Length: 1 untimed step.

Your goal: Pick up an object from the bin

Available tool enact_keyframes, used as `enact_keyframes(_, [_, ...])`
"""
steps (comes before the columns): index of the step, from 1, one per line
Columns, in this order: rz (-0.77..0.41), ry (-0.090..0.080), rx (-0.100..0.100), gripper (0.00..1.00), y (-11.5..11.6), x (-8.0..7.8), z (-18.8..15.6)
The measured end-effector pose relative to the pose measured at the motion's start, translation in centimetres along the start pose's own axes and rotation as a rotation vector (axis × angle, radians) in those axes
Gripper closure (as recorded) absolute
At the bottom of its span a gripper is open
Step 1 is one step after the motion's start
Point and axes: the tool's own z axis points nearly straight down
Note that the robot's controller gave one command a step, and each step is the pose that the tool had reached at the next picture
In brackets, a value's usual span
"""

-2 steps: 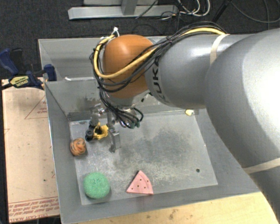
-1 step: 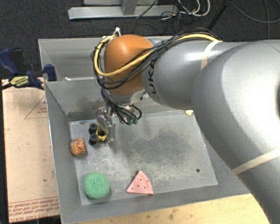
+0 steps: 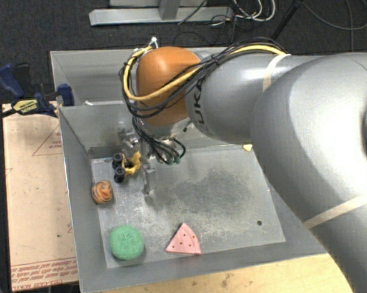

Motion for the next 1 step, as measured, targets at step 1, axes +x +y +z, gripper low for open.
enact_keyframes(1, [0.001, -0.003, 0.000, 1.00, -0.06, -0.10, -0.17])
